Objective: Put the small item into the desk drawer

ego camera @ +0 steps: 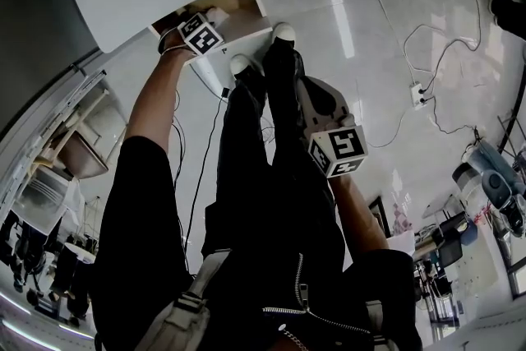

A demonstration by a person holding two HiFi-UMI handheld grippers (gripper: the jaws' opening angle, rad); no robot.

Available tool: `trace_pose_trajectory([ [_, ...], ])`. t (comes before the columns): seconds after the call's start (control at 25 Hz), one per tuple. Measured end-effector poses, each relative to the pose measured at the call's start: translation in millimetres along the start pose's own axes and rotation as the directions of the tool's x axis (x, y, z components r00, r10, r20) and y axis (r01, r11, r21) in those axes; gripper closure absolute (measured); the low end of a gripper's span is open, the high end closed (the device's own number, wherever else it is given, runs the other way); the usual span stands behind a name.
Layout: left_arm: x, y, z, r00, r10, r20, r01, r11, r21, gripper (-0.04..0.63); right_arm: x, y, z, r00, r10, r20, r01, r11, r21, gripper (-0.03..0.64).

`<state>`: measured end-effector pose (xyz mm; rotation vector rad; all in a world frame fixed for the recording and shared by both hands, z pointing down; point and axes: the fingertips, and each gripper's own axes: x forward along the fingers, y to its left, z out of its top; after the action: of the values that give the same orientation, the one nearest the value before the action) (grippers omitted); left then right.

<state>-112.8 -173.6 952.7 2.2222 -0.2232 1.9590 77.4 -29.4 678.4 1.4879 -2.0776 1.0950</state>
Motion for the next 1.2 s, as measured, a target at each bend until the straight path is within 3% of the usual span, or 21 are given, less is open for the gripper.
trace_pose_trajectory([
  [0.44,-30,8,-5,0.999,0.033,0.043,-0.030,0.997,-0.075,0.439,3,9,16,0.999,0.032,0.009,-0.031,0.999,-0.020,0.611],
  [0.6,-64,14,-1,0.991,0.068,0.112,-0.049,0.986,-0.157,0.517,7,24,32,0.998,0.053,0.017,-0.051,0.995,-0.087,0.612],
  [0.8,-107,0,-7,0.978,0.088,0.191,-0.021,0.945,-0.327,0.563,7,39,52,0.997,0.068,0.025,-0.064,0.991,-0.121,0.612],
  [1.08,-170,-20,-7,0.952,0.147,0.269,-0.015,0.899,-0.438,0.568,4,55,90,0.995,0.085,0.047,-0.077,0.985,-0.152,0.612],
  [1.2,-209,-21,-6,0.928,0.203,0.312,-0.020,0.864,-0.504,0.568,1,64,104,0.993,0.106,0.059,-0.094,0.979,-0.182,0.612],
])
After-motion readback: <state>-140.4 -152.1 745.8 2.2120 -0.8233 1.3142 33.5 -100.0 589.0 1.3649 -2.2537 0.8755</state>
